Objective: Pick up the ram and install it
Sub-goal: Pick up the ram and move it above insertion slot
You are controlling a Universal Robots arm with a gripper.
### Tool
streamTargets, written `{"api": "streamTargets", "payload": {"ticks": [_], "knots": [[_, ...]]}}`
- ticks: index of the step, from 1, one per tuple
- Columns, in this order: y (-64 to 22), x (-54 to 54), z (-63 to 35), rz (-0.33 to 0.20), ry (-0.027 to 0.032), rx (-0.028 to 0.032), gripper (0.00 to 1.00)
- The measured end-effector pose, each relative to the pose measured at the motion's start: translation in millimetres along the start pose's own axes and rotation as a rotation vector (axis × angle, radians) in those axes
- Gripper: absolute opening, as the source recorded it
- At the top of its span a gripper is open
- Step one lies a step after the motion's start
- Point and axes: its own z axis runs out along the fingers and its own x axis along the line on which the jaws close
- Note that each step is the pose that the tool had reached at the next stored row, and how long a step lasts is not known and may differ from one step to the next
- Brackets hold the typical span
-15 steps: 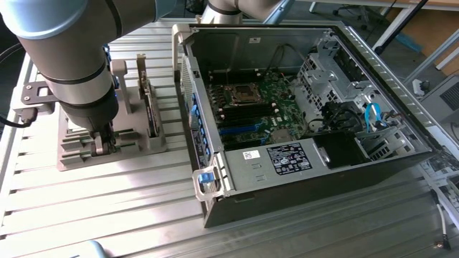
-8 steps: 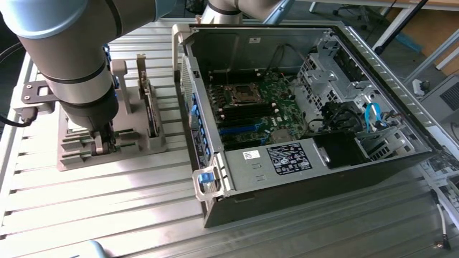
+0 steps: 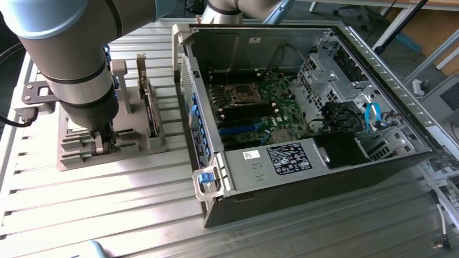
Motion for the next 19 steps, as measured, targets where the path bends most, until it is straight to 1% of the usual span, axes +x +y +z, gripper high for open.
{"api": "streamTargets", "payload": {"ticks": [15,16,17,18,19], "knots": [[0.0,0.0,0.0,0.0,0.0001,-0.0001,0.24],[0.0,0.0,0.0,0.0,0.0001,-0.0001,0.23],[0.0,0.0,0.0,0.0,0.0001,-0.0002,0.16],[0.0,0.0,0.0,0.0,0.0,-0.0001,0.16],[0.0,0.0,0.0,0.0,0.0001,-0.0002,0.12]]}}
